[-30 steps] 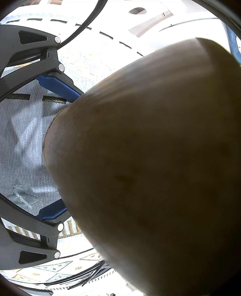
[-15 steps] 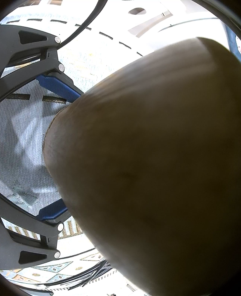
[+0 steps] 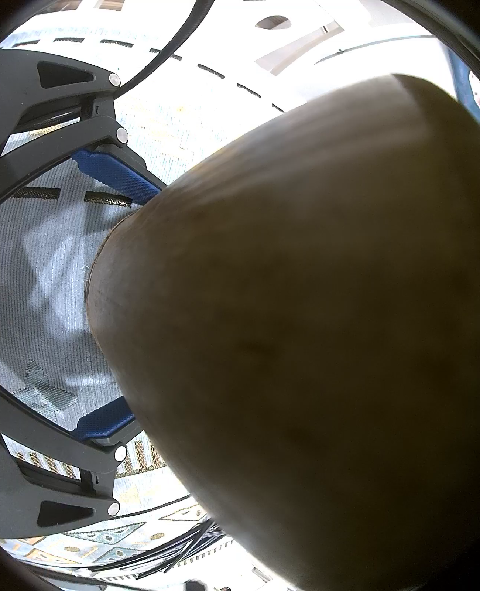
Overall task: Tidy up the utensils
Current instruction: 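Return the right tool to the pile and grasp a black chopstick, then lift the black chopstick upright and carry it over the cup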
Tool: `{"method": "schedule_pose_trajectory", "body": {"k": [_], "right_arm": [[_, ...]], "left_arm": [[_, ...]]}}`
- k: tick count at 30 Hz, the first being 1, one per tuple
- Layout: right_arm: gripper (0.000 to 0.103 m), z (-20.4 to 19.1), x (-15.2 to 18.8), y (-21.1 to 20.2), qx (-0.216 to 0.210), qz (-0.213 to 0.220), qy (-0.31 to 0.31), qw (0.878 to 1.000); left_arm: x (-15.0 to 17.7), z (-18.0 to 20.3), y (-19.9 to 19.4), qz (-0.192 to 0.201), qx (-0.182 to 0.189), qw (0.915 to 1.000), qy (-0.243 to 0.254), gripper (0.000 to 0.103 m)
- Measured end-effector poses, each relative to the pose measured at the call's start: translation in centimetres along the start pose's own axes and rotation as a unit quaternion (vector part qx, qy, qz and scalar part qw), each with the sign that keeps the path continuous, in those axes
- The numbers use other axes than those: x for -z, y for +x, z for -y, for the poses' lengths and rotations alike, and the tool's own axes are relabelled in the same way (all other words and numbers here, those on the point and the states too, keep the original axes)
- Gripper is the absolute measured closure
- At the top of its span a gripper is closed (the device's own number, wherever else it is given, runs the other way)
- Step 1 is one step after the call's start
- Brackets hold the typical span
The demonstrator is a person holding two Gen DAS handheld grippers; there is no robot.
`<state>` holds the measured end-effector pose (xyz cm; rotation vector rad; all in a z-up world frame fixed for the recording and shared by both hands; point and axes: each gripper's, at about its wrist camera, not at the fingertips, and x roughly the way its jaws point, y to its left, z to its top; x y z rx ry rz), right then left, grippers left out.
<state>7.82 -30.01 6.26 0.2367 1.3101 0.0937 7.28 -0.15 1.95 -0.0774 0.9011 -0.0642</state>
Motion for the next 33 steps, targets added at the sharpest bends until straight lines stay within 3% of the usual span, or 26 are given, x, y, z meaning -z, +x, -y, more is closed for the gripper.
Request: {"method": "schedule_pose_trajectory", "body": {"k": [7, 13, 17, 21, 25, 33], "right_arm": [[0.064, -5.6, -4.6, 4.5, 0.008, -0.007, -0.136, 0.991], [0.067, -6.3, -6.2, 7.4, 0.024, -0.017, -0.18, 0.983], [0.078, -6.5, -6.1, 9.5, 0.044, -0.032, -0.19, 0.98], [0.097, -7.0, -5.2, 8.9, 0.058, -0.01, -0.204, 0.977], [0.097, -6.6, -3.9, 7.2, 0.039, 0.01, -0.188, 0.981], [0.097, -5.3, -1.7, -1.8, -0.021, 0.095, -0.146, 0.985]], "left_arm": [[0.0, 0.1, 0.0, 0.0, 0.0, 1.0, 0.0, 0.006], [0.0, 0.1, 0.1, -0.001, -0.002, 1.0, 0.002, 0.006], [-0.1, 0.0, 0.1, -0.001, -0.003, 1.0, 0.002, 0.006], [-0.1, -0.1, 0.1, -0.001, -0.003, 1.0, 0.002, 0.006], [0.0, 0.0, 0.1, -0.001, -0.003, 1.0, 0.002, 0.006], [0.0, 0.1, 0.1, -0.001, -0.003, 1.0, 0.002, 0.006]]}}
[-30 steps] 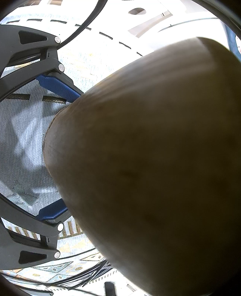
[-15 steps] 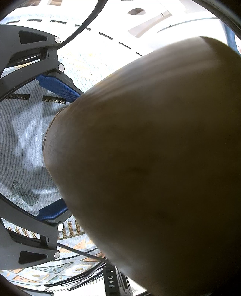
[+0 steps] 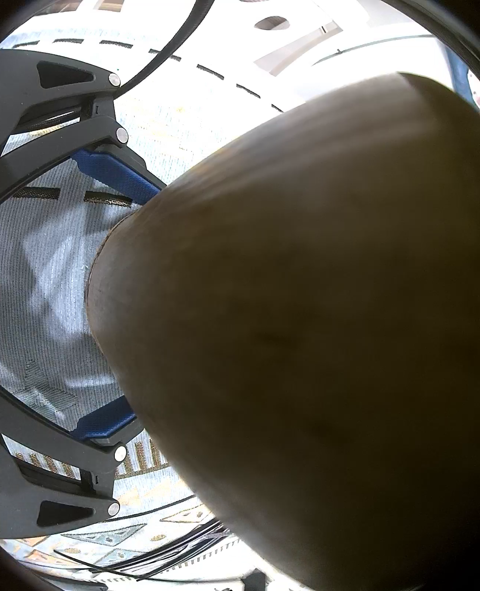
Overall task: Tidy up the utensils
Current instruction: 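Lift the black chopstick upright and carry it over the cup, then open the right tool to drop the chopstick into the cup while the left tool holds it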
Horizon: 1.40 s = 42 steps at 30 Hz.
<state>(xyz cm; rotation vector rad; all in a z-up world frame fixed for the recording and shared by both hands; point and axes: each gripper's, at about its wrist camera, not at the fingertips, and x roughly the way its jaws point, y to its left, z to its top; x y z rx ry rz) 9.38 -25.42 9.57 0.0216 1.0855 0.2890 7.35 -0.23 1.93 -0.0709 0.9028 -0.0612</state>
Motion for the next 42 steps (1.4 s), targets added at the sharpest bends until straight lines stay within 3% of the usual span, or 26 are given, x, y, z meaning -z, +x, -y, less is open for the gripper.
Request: {"method": "schedule_pose_trajectory", "body": {"k": [5, 12, 16, 22, 31, 42], "right_arm": [[0.097, -0.8, -0.3, -4.5, -0.015, 0.063, 0.028, 0.998], [0.097, -3.7, -2.9, -9.1, -0.031, 0.148, 0.019, 0.988], [0.097, -6.3, -5.9, -12.3, -0.052, 0.211, 0.003, 0.976], [0.097, -10.0, -9.6, -14.6, -0.108, 0.263, -0.019, 0.959], [0.097, -15.0, -11.4, -11.8, -0.131, 0.256, -0.055, 0.956], [0.097, -16.2, -11.3, -7.3, -0.148, 0.199, -0.059, 0.967]], "left_arm": [[0.0, 0.0, 0.0, 0.0, 0.0, 1.0, 0.0, 0.006], [0.0, 0.1, 0.0, 0.0, 0.0, 1.0, 0.0, 0.006], [0.0, 0.1, 0.0, 0.0, 0.0, 1.0, 0.0, 0.006], [0.0, 0.1, 0.0, 0.0, 0.0, 1.0, 0.0, 0.006], [0.0, 0.2, 0.0, 0.0, 0.0, 1.0, 0.0, 0.006], [0.0, 0.2, 0.0, 0.0, -0.001, 1.0, 0.0, 0.006]]}}
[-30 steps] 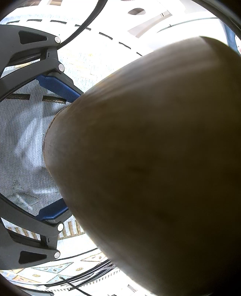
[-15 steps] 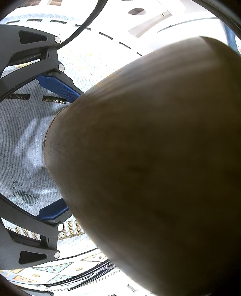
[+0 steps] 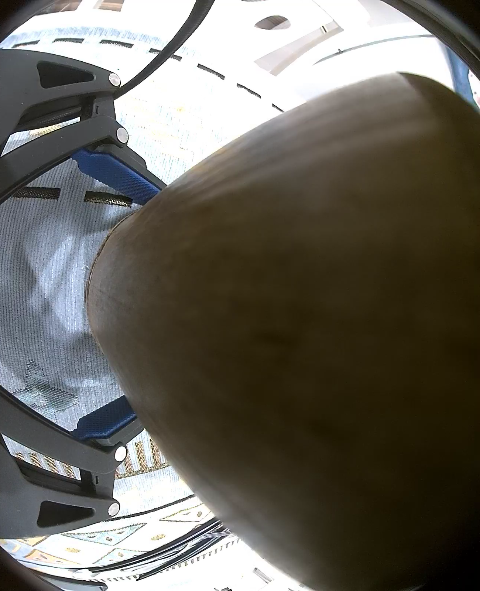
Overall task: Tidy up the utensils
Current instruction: 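Open the right tool to drop the chopstick into the cup while the left tool holds it, then return the right tool to the pile and grasp another black chopstick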
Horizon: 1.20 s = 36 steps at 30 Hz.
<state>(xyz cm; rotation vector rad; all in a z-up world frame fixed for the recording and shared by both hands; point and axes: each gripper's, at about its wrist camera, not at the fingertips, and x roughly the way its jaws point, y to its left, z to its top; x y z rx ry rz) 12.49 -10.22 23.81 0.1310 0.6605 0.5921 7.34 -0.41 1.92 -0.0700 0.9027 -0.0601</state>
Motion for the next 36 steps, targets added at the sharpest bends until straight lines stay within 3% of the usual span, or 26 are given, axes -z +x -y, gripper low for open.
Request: {"method": "schedule_pose_trajectory", "body": {"k": [6, 7, 9, 11, 22, 26, 36], "right_arm": [[0.089, 0.7, 0.1, 1.1, -0.016, -0.05, 0.009, 0.999], [0.087, 0.9, 0.0, 0.8, -0.016, -0.048, 0.013, 0.999], [0.072, 1.3, -0.3, 0.1, -0.017, -0.038, 0.016, 0.999], [0.067, 1.5, -0.6, -1.1, -0.012, -0.018, 0.018, 1.0], [0.066, 4.2, -2.4, -7.5, 0.018, 0.044, 0.047, 0.998], [0.06, 5.8, -2.4, -9.7, 0.04, 0.058, 0.062, 0.996], [0.059, 9.4, -0.6, -13.4, 0.095, 0.061, 0.098, 0.989]], "left_arm": [[0.0, 0.0, 0.0, 0.0, 0.0, 1.0, 0.0, 0.006], [0.0, 0.0, 0.0, 0.0, 0.0, 1.0, 0.0, 0.006], [0.0, 0.1, 0.0, 0.0, 0.0, 1.0, 0.0, 0.006], [0.1, 0.2, 0.1, 0.0, 0.0, 1.0, 0.0, 0.006], [0.1, 0.2, 0.1, 0.0, 0.0, 1.0, 0.0, 0.006], [0.1, 0.2, 0.1, 0.0, 0.0, 1.0, 0.0, 0.006], [0.1, 0.2, 0.1, 0.0, 0.0, 1.0, 0.0, 0.006]]}}
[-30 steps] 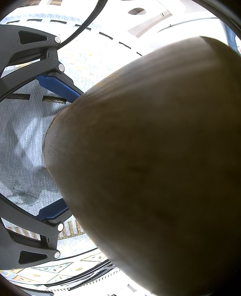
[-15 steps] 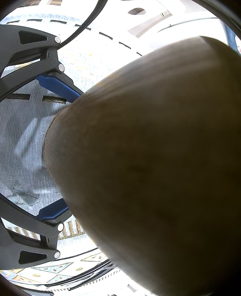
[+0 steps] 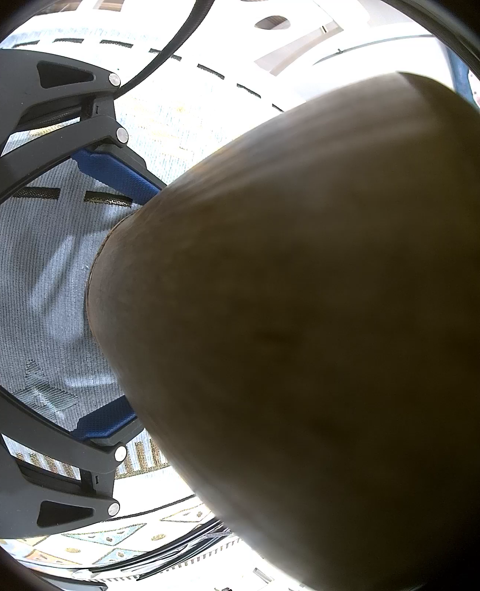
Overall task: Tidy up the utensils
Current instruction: 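Return the right tool to the pile and grasp another black chopstick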
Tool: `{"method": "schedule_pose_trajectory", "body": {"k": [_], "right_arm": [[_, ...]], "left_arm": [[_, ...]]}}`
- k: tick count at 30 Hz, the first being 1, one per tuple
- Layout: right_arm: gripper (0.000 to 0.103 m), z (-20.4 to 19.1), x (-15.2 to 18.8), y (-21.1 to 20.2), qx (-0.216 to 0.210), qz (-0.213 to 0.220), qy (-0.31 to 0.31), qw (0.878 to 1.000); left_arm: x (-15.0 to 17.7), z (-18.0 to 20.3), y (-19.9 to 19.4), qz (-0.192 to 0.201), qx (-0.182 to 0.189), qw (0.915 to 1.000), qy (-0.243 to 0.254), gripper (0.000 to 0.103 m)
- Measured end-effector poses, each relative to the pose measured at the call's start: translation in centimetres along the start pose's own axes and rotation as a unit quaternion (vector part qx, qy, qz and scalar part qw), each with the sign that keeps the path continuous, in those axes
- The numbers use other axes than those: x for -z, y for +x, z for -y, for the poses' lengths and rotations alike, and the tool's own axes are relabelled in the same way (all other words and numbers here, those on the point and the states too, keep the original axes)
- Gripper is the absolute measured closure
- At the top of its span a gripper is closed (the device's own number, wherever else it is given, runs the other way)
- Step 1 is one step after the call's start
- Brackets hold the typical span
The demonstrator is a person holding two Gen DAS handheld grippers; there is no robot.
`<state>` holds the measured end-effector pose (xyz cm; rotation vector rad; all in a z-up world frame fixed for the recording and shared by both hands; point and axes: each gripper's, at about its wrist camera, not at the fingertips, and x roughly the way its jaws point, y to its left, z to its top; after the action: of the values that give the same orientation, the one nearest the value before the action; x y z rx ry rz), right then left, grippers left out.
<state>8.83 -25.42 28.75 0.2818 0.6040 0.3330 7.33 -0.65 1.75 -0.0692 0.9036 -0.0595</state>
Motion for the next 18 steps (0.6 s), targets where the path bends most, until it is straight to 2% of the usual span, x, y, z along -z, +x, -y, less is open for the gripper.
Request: {"method": "schedule_pose_trajectory", "body": {"k": [4, 8, 14, 18], "right_arm": [[0.058, 2.7, 1.4, -0.5, 0.025, -0.014, 0.025, 0.999], [0.057, 5.9, 4.1, 0.0, 0.062, -0.053, 0.058, 0.995], [0.057, 10.4, 8.6, 0.7, 0.105, -0.116, 0.113, 0.981], [0.057, 12.9, 10.3, 1.0, 0.141, -0.145, 0.136, 0.97]], "left_arm": [[0.0, 0.0, 0.0, 0.0, 0.0, 1.0, 0.0, 0.006], [0.0, 0.0, 0.0, 0.0, 0.0, 1.0, 0.0, 0.006], [0.0, 0.0, 0.0, 0.0, 0.0, 1.0, 0.0, 0.006], [0.0, 0.0, 0.0, 0.001, -0.002, 1.0, 0.001, 0.006]]}}
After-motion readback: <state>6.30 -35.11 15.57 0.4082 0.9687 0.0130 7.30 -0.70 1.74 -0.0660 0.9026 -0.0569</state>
